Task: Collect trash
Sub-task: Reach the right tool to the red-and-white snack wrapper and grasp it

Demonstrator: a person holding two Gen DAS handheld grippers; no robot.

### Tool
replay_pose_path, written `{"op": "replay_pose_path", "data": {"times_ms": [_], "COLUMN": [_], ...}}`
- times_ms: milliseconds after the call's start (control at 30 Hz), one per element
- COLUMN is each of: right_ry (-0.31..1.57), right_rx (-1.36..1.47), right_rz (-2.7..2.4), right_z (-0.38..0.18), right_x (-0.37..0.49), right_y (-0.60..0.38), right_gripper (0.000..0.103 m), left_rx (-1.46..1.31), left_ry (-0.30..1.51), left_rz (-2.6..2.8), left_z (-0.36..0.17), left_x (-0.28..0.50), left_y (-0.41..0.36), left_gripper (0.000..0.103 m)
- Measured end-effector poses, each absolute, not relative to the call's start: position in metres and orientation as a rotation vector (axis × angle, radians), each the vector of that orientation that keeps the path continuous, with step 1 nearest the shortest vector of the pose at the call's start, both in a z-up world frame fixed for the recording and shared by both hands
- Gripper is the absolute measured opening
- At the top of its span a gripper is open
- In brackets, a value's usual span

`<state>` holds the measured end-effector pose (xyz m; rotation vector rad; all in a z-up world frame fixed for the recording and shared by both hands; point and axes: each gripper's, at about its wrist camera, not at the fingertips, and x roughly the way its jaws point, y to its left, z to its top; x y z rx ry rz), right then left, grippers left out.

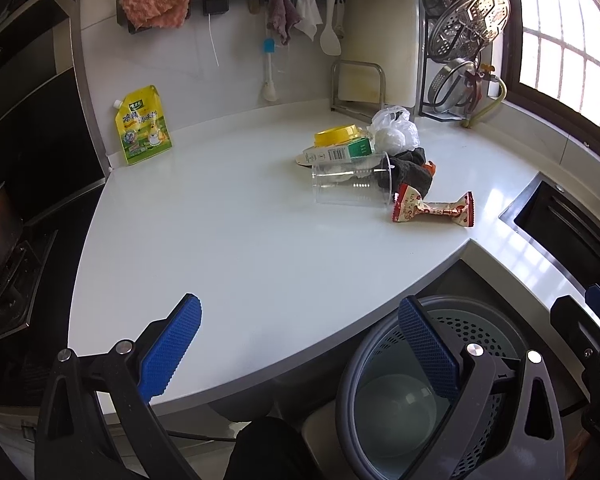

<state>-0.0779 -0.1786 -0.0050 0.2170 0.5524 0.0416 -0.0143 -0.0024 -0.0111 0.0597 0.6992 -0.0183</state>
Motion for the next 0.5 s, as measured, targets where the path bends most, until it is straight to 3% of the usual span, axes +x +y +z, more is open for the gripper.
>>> {"op": "replay_pose_path", "data": {"times_ms": [500], "right_ry": [0.629], "right_rx": [0.166], "right_rz": [0.115], "right_z": [-0.027], "right_x": [0.013], "right_y": [-0.199], "right_gripper": [0.093], "left_rx": [-0.012], "left_ry": [0.718], "left_rz": [-0.030], "left_z": [-0.028], "left_x": [0.052], "left_y": [0.012], "left_gripper": [0.097]}}
